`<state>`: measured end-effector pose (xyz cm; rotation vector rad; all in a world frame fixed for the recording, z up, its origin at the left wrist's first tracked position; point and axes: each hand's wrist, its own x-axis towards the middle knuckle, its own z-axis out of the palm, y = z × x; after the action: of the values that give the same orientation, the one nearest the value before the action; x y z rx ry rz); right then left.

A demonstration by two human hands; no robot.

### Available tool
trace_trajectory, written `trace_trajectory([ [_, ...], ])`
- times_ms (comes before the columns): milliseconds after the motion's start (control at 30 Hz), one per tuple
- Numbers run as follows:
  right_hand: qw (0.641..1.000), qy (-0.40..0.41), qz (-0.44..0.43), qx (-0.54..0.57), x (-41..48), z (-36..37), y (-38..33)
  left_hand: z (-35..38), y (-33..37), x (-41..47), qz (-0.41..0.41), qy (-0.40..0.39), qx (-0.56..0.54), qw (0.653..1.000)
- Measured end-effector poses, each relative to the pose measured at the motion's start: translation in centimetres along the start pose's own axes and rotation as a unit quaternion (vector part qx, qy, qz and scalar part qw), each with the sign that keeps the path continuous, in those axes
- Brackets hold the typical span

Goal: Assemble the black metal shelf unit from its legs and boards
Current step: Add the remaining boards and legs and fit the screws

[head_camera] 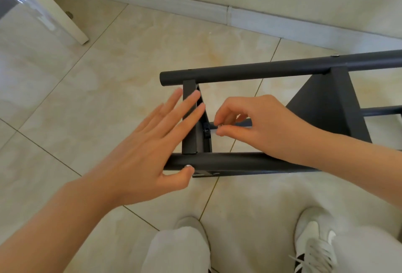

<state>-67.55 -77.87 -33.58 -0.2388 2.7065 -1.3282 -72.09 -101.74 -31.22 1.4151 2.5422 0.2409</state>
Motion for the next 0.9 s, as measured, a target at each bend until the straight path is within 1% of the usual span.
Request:
trace_trajectory([
  [67, 1.0, 0.0, 0.0, 0.009, -0.1, 0.1, 0.1, 0.5, -0.2, 0.1, 0.006, -0.01, -0.027, 1.0],
  [133, 0.999, -0.011, 0.019, 0.027, -0.1, 0.1, 0.1, 1.0, -0.3, -0.1, 0.012, -0.008, -0.045, 0.999],
  [400, 0.982, -0.118, 0.133, 0.056, 1.3, 0.0, 0.9, 1.3, -0.9, 0.2, 0.047, 0.003, -0.051, 0.998],
  [467, 0.972, -0.145, 0.16, 0.093, 2.0, 0.3, 0.9, 1.5, -0.9, 0.1, 0.055, 0.008, -0.05, 0.997],
  [533, 0.959, -0.153, 0.182, 0.151, 2.7, 0.7, 0.7, 1.7, -1.0, -0.1, 0.063, 0.015, -0.042, 0.997],
  [600, 0.955, -0.158, 0.184, 0.171, 3.1, 1.5, 0.3, 1.9, -1.0, -0.2, 0.068, 0.021, -0.039, 0.997],
  [733, 0.95, -0.175, 0.193, 0.171, 3.6, 2.9, -0.3, 2.2, -1.0, -0.3, 0.072, 0.025, -0.045, 0.996],
  [900, 0.925, -0.213, 0.233, 0.214, 4.2, 3.1, -0.5, 2.3, -1.0, -0.4, 0.073, 0.029, -0.047, 0.996],
])
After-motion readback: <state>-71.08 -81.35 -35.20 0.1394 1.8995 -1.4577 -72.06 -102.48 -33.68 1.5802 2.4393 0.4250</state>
